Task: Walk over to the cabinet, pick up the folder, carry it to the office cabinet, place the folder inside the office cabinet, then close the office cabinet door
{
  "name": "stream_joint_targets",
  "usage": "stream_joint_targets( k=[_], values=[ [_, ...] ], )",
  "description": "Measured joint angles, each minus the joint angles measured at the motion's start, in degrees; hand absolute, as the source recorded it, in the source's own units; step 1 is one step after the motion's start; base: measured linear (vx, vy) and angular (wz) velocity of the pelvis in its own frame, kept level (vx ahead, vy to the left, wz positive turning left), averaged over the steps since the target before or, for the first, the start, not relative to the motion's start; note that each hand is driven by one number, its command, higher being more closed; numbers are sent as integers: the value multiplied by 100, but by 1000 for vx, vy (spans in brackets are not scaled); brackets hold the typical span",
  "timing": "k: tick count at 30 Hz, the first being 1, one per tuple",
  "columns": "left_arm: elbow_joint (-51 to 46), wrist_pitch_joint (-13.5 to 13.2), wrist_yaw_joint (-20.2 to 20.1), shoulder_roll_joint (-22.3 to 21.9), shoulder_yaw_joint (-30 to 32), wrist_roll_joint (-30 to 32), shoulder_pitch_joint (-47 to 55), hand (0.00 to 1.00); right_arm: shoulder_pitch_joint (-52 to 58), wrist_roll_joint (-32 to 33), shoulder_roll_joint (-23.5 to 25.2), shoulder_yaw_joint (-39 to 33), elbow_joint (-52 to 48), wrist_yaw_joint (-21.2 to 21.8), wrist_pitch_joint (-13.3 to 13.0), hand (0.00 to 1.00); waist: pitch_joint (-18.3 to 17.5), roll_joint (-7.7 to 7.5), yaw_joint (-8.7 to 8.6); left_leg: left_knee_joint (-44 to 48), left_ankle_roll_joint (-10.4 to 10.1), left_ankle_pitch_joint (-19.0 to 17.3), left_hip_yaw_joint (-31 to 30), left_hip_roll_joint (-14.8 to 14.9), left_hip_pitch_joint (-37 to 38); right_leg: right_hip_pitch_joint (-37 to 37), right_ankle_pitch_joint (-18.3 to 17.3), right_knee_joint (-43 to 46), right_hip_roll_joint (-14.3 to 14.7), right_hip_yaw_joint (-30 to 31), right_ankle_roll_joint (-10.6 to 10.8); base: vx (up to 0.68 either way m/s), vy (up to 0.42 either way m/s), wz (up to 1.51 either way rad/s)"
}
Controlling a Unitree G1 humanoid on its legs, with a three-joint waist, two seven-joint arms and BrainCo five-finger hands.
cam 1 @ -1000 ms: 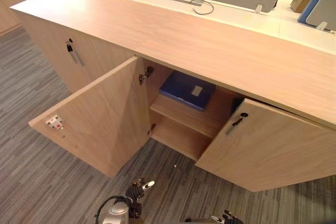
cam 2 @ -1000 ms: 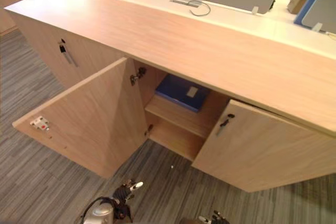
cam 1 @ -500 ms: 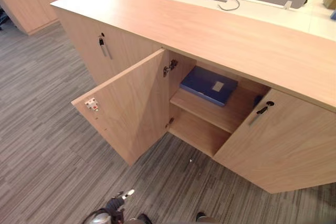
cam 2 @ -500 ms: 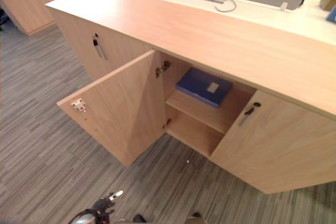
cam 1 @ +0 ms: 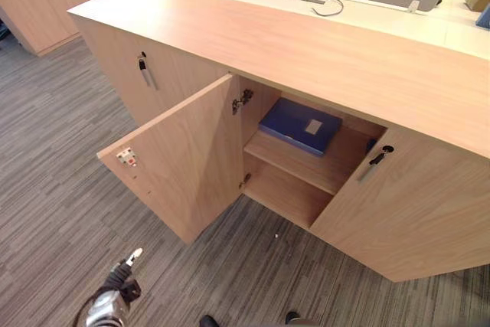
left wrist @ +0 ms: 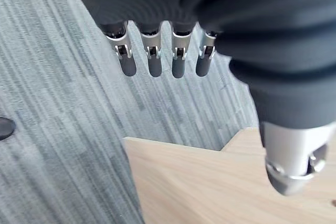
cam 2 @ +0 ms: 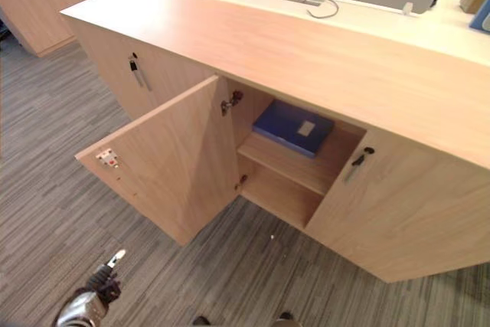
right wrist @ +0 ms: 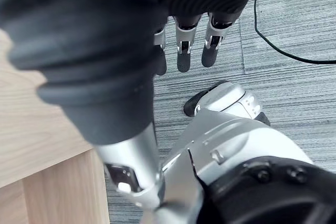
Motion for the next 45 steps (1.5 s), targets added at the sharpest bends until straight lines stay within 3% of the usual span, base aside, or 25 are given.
stream_joint_targets(
  k=[7, 12, 21, 25, 33, 37, 41, 43, 45],
  values=[
    [297, 98, 117, 552, 354, -723, -822, 0, 69, 2, -46, -8, -37, 0, 7, 0, 7, 40, 38, 3, -79, -57, 293, 69, 163, -10, 20, -42, 112, 312, -24, -2, -80, -25],
    [451, 137, 169, 884, 693, -955, -1317, 0, 228, 6, -24, -32, -57, 2, 10, 0, -20, 69, -85, 4, -117, -98, 538, 87, 187, -158, 50, 69, 170, 597, -15, -16, -70, -27],
    [560, 209, 344, 953, 752, -1920, -1647, 0, 460, 73, 33, -77, -87, 7, 107, 0, -100, 70, -116, -1, -117, -161, 913, 101, 181, -433, 350, 110, 254, 901, -32, -74, -45, -23],
    [565, 242, 452, 953, 751, -2071, -1647, 0, 483, 237, 71, -74, -213, 10, 114, 0, -157, 71, -94, -23, -137, -184, 1044, 162, 171, -518, 485, 108, 303, 911, -31, -82, -52, -18],
    [564, 243, 698, 953, 447, -1695, -1719, 0, 736, 240, 82, 216, -830, 58, 99, 0, -257, 72, -82, -26, -101, -138, 1128, 237, 71, -679, 675, 101, 368, 909, -15, -37, -40, -6],
    [497, 243, 860, 975, -269, -1513, -1824, 0, 995, 237, 71, 715, -1414, 130, 97, 0, -315, 55, -55, -24, -78, -59, 1091, 317, -69, -807, 855, 87, 413, 927, -19, -25, -27, 5],
    [108, 272, 1183, 887, -1232, -801, -1822, 0, 1296, 222, 67, 1209, -2101, 183, 80, 0, -324, 16, -48, -23, -27, 1, 1000, 289, -187, -840, 881, 56, 361, 923, -5, -47, -27, 16],
    [-333, 266, 1293, 800, -1516, -460, -1815, 0, 1426, 214, 62, 1362, -2345, 212, 60, 0, -322, -12, -43, -22, 3, 48, 830, 252, -305, -841, 878, 12, 321, 901, -3, -50, -15, 47],
    [-1440, 254, 1437, 773, -2101, 139, -1571, 0, 1463, 187, 74, 1445, -2565, 242, 47, 0, -305, -138, 8, -23, 19, 99, 684, 141, -448, -833, 771, -103, 166, 874, 62, -99, 6, 59]
  ],
)
